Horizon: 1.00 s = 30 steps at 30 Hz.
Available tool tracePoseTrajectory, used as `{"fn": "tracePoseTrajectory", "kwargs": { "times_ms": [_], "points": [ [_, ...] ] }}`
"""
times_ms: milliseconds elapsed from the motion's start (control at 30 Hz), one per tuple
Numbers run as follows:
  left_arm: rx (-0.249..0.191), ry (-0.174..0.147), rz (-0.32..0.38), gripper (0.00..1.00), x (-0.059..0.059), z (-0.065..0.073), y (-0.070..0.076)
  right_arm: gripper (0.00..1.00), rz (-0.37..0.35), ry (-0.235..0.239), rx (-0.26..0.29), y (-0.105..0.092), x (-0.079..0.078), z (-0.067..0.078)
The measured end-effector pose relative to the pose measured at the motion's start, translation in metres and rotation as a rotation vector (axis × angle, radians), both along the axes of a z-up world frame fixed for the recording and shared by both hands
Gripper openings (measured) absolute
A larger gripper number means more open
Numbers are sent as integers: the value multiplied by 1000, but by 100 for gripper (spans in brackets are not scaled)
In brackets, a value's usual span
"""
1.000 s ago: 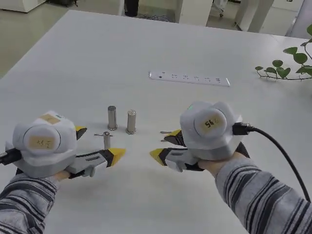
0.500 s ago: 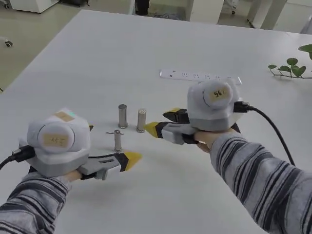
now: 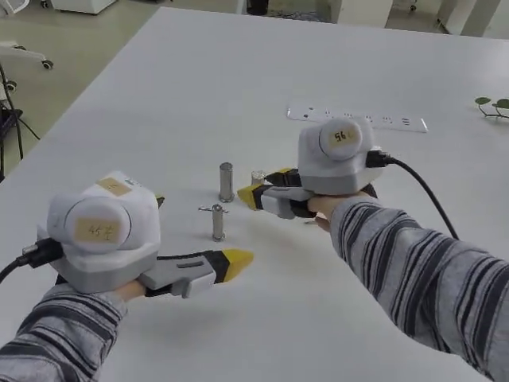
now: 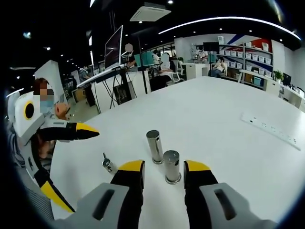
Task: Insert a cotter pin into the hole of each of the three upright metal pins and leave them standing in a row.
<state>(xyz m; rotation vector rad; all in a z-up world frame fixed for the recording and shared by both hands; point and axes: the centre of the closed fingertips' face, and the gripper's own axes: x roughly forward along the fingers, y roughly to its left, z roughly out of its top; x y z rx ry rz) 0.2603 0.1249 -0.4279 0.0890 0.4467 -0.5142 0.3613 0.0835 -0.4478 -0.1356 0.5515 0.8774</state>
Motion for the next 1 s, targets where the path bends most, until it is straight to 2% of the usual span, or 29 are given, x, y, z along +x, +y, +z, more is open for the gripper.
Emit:
{"fn": "tracePoseTrajectory", "kwargs": {
  "times_ms": [100, 233, 433, 567, 767, 867, 1000],
  "points": [
    [-10, 7, 0, 92, -3, -1, 0, 27, -10, 13, 8, 0, -2, -4],
    [-1, 16, -4, 97, -7, -1, -2, 25, -20, 21, 9, 1, -3, -6],
    [-5, 23, 3, 98, -13, 0, -1, 22, -28, 41, 31, 3, 0, -11],
    [20, 15, 6, 99, -15, 2, -2, 20, -38, 41, 33, 4, 0, -11],
    [14, 18, -8, 99, -16, 0, -8, 14, -52, 43, 33, 2, -1, -12],
    [25, 23, -16, 99, -17, -2, -10, 12, -76, 55, 58, 0, 0, -11],
    [21, 20, -16, 99, -16, -2, -10, 11, -71, 35, 43, 0, 1, -11]
  ]
}}
